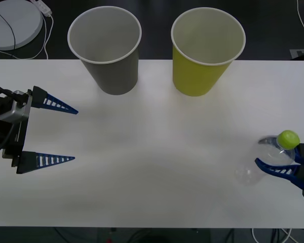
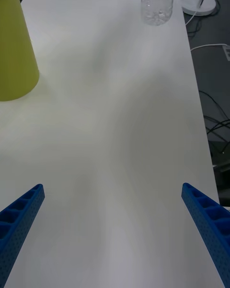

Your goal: Put the can into the green bin and the plastic bottle into the gray bin

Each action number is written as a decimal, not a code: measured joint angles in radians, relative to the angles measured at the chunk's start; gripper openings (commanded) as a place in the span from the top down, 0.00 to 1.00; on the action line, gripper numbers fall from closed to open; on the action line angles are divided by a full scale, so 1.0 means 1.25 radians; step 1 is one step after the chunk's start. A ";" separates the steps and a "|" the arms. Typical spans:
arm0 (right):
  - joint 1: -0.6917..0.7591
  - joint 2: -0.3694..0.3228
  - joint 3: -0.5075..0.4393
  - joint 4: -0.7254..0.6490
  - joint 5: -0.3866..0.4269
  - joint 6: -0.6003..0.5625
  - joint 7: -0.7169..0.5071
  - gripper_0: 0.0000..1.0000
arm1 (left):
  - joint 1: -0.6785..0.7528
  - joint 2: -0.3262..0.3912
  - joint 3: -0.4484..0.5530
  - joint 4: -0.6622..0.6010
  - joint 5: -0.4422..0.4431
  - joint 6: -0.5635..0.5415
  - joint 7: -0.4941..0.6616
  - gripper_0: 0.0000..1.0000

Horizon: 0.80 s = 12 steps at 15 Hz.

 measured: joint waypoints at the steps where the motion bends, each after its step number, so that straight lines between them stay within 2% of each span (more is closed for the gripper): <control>1: 0.001 -0.002 -0.016 -0.016 0.010 0.010 -0.027 1.00 | 0.000 0.000 0.000 0.000 0.000 0.000 0.000 0.00; 12: 0.002 -0.018 -0.216 -0.175 0.142 0.055 -0.397 1.00 | 0.000 0.000 0.000 0.000 0.000 0.000 0.000 0.00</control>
